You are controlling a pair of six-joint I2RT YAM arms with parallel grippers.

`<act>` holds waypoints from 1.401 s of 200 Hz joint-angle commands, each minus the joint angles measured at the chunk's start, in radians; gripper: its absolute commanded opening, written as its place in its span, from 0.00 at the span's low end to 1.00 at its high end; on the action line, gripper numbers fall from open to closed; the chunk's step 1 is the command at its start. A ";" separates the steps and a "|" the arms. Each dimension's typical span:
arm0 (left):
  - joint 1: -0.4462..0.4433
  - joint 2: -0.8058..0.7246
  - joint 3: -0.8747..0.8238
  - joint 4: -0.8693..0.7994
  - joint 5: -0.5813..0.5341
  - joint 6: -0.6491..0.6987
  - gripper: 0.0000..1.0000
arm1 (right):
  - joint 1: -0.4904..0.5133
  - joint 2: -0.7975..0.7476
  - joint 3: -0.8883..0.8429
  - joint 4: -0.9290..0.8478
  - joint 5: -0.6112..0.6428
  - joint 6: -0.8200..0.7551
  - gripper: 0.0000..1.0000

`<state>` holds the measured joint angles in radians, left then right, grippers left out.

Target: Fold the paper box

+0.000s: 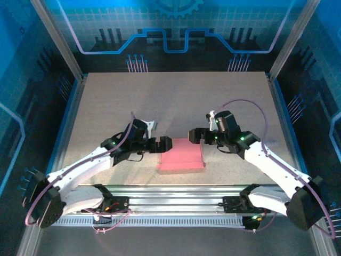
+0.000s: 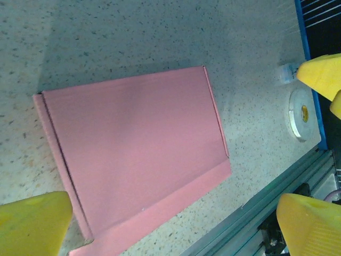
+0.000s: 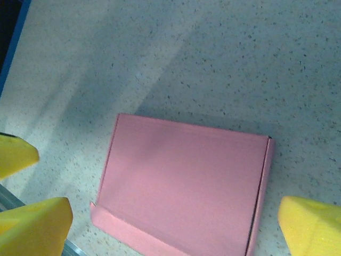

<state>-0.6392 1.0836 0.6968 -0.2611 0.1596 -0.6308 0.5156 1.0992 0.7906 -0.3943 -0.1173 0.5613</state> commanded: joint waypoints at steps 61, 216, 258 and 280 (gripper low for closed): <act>0.006 0.017 -0.120 -0.028 0.032 -0.071 0.99 | -0.005 0.020 -0.140 -0.039 -0.128 0.017 1.00; 0.003 0.256 -0.114 0.166 0.220 -0.109 0.99 | 0.038 0.148 -0.228 0.123 -0.217 0.073 1.00; 0.000 0.276 -0.113 0.198 0.242 -0.118 0.99 | 0.043 0.156 -0.226 0.136 -0.217 0.075 1.00; 0.000 0.267 -0.111 0.202 0.245 -0.128 0.99 | 0.044 0.145 -0.225 0.143 -0.224 0.075 1.00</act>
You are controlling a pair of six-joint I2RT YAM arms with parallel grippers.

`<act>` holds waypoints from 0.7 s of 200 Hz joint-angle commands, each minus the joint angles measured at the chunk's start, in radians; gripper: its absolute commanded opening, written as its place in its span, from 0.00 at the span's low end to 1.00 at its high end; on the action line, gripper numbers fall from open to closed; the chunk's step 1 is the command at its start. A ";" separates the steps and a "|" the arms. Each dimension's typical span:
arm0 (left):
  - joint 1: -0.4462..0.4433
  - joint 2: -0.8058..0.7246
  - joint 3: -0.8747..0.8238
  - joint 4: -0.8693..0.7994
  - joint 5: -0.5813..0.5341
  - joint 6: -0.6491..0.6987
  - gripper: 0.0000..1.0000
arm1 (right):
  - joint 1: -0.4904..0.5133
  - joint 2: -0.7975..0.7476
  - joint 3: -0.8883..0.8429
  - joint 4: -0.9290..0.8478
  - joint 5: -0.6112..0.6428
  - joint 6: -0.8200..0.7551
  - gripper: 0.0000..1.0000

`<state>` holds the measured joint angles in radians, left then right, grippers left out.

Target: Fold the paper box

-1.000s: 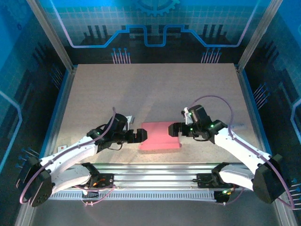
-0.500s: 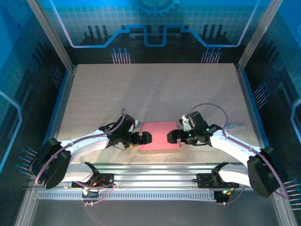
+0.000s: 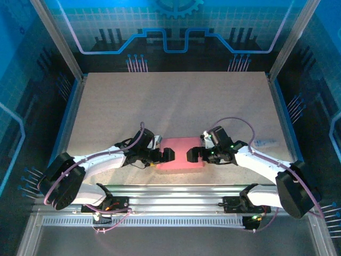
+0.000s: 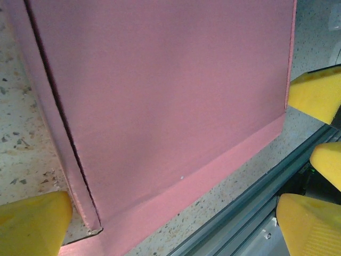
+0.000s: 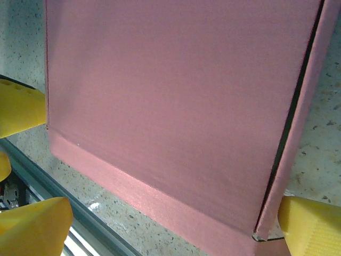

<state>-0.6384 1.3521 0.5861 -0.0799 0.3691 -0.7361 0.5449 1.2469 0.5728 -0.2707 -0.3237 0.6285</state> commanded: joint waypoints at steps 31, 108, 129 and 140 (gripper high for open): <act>0.001 -0.042 0.020 0.009 0.049 -0.038 0.99 | 0.015 -0.045 0.007 -0.004 -0.011 0.013 1.00; 0.047 -0.155 0.165 -0.153 0.077 -0.047 0.99 | -0.014 -0.190 0.151 -0.140 -0.034 0.053 1.00; 0.053 -0.135 0.227 -0.232 0.081 -0.057 0.99 | -0.026 -0.196 0.186 -0.169 -0.047 0.079 0.98; 0.058 -0.129 0.253 -0.259 0.087 -0.061 0.99 | -0.027 -0.200 0.204 -0.187 -0.045 0.088 0.97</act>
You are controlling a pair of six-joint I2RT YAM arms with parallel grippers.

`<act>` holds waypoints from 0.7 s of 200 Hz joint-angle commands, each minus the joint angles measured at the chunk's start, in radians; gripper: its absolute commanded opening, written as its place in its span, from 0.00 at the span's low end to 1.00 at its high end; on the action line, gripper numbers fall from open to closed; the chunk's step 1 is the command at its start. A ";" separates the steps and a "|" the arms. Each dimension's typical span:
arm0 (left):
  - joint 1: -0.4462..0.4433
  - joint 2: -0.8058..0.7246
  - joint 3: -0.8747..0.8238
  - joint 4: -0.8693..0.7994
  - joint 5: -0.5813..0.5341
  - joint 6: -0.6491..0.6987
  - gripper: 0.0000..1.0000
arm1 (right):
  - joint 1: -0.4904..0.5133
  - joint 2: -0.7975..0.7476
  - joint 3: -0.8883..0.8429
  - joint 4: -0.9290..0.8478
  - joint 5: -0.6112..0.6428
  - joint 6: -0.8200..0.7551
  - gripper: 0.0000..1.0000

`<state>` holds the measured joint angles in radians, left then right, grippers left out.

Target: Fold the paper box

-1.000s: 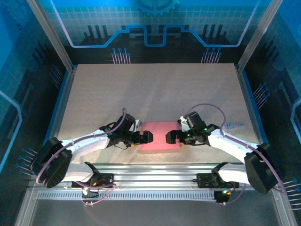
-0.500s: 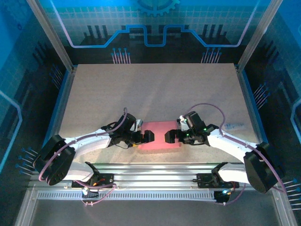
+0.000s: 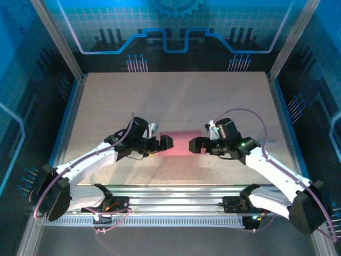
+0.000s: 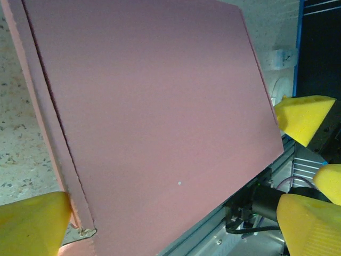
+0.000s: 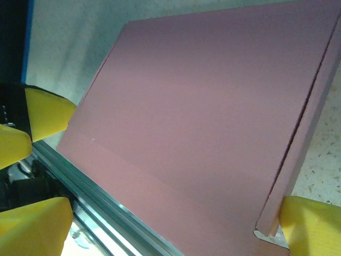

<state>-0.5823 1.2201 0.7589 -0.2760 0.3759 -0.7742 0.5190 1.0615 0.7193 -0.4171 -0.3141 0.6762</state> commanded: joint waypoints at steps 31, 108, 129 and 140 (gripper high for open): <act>0.015 0.003 0.125 -0.097 0.099 -0.036 0.99 | -0.016 -0.020 0.111 -0.128 -0.018 0.075 0.93; 0.035 0.021 0.125 -0.117 0.142 -0.070 0.99 | -0.045 -0.028 0.107 -0.144 -0.052 0.128 0.89; 0.034 0.022 0.127 -0.108 0.139 -0.076 0.99 | -0.047 -0.029 0.101 -0.143 -0.055 0.125 0.89; 0.035 0.026 0.127 -0.108 0.138 -0.073 0.99 | -0.047 -0.027 0.095 -0.145 -0.052 0.124 0.88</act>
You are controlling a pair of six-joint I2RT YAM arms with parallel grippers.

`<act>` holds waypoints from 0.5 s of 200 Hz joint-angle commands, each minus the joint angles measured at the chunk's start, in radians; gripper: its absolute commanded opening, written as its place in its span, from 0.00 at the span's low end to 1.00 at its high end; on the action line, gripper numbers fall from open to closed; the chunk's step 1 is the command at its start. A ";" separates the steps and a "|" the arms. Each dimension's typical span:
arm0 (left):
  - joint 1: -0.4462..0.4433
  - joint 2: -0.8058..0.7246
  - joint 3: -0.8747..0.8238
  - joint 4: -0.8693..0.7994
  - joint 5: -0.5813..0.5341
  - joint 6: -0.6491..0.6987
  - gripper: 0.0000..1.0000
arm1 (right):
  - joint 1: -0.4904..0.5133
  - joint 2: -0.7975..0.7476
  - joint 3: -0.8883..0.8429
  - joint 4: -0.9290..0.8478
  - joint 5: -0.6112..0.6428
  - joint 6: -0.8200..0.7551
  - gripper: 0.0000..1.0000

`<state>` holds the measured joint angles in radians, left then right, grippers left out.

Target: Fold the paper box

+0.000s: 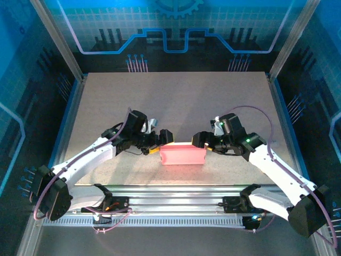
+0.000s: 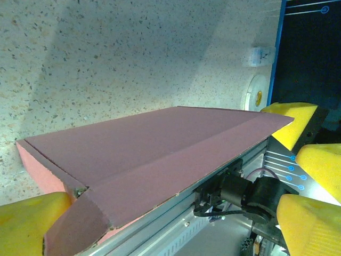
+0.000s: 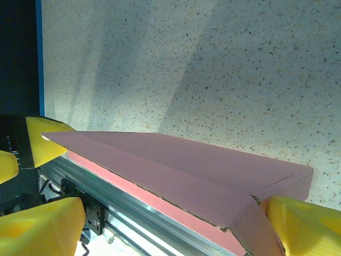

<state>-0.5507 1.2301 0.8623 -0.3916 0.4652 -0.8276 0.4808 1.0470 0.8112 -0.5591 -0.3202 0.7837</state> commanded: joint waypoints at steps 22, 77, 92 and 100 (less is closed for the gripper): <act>0.002 0.024 0.012 0.023 0.047 -0.018 0.99 | -0.009 -0.005 -0.018 0.011 -0.046 0.016 0.88; 0.002 0.022 0.003 0.003 0.050 0.000 0.99 | -0.009 -0.016 -0.052 -0.009 -0.006 0.012 0.88; 0.003 0.017 0.006 -0.009 0.046 0.006 0.99 | -0.008 -0.021 -0.049 -0.018 -0.002 0.004 0.90; 0.003 0.017 0.009 -0.013 0.047 0.008 0.99 | -0.009 -0.020 -0.045 -0.021 -0.007 0.000 0.90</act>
<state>-0.5507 1.2438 0.8623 -0.3847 0.4747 -0.8360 0.4767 1.0462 0.7662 -0.5571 -0.3218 0.7860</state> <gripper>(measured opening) 0.994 0.894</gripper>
